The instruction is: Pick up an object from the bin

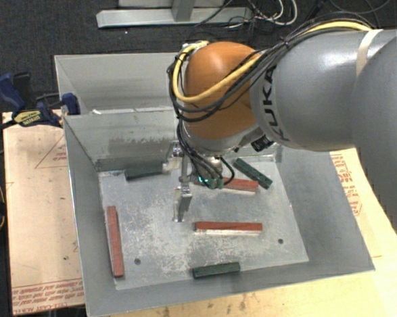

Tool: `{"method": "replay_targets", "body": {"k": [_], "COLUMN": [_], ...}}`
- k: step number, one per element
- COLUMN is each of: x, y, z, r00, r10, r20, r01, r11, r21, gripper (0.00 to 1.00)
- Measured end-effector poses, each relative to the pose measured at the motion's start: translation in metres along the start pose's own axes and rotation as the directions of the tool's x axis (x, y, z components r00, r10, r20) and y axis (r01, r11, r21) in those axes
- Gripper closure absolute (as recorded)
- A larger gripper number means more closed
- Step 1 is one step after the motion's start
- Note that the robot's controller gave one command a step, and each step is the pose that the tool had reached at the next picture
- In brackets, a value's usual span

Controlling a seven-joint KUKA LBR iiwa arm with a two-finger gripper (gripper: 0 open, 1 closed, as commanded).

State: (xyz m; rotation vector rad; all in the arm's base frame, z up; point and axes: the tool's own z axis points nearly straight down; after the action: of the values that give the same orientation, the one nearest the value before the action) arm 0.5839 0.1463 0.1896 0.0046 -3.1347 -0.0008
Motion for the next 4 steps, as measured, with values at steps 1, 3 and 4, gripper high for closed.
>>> {"method": "replay_targets", "body": {"k": [1,3,4], "x": [-0.002,0.004,0.012], "y": [-0.001,-0.079,-0.099], "z": [-0.004,0.081,0.105], "r00": [1.0,0.999,1.0], "r10": [0.002,0.04,0.004], "r20": [0.008,0.011,0.006], "r01": [-0.002,-0.04,-0.004], "r11": [1.0,0.999,1.0], "r21": [-0.001,-0.002,0.003], "gripper": [0.0,0.0,0.0]}}
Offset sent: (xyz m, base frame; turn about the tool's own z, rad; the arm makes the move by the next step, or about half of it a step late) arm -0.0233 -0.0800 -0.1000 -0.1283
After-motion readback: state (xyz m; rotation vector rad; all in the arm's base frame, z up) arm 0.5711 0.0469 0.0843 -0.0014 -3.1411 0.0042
